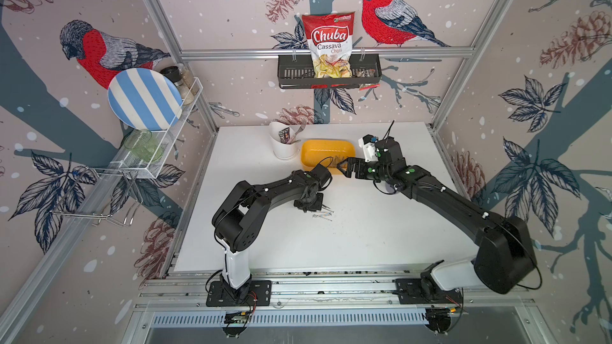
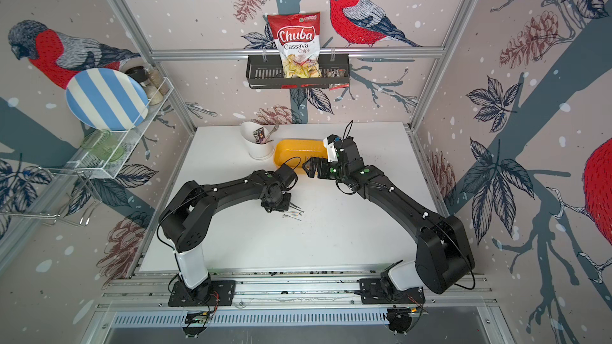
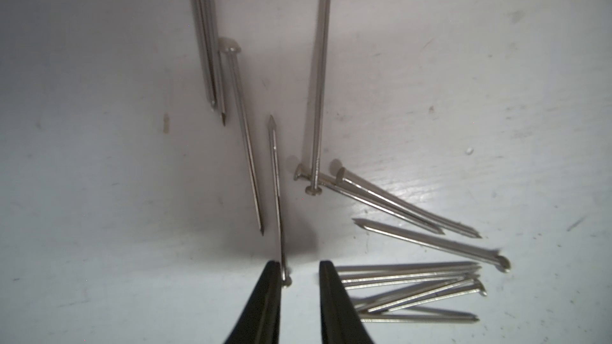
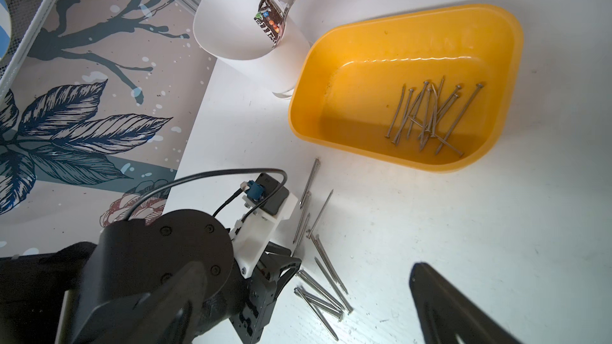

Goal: Put the nails on the desktop into the storage box
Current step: Pick up the nail from the center of the board.

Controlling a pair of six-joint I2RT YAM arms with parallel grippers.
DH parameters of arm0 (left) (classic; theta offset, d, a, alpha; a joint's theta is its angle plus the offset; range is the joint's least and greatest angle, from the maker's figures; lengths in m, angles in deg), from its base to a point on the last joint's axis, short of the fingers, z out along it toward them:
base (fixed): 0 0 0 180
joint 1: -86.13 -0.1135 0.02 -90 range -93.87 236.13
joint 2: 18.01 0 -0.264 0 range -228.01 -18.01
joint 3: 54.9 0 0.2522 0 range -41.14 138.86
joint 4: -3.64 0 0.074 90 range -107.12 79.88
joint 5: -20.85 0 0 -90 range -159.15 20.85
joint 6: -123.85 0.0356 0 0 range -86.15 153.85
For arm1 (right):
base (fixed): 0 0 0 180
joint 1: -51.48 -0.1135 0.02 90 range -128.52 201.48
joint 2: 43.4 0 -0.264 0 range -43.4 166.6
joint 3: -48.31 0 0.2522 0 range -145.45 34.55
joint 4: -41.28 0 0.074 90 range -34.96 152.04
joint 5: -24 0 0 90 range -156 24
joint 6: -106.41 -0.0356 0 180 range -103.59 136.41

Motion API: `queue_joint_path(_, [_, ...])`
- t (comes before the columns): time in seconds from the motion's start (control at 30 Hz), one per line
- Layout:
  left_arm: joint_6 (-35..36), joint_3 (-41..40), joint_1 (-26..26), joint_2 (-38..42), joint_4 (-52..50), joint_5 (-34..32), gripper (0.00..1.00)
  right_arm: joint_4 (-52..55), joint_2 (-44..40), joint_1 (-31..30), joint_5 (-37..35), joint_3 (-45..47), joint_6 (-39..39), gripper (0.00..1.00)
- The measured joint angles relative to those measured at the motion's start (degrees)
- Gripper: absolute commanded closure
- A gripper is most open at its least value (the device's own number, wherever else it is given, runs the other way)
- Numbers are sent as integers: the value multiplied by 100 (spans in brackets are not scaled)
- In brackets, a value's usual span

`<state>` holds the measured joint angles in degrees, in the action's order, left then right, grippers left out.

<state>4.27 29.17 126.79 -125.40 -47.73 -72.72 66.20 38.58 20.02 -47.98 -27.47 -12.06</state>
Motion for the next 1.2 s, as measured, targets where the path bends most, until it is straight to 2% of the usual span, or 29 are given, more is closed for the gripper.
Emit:
queue_joint_path(0.67, [55,20,-63,-170,0,-44,75,-2,83,0,24,0,-22,0])
queue_joint_path(0.93, [105,92,-70,-258,59,-74,89,-4,144,-2,46,-2,-46,0])
queue_joint_path(1.2, [111,61,-72,-306,98,-94,99,-15,195,-2,59,-13,-81,0])
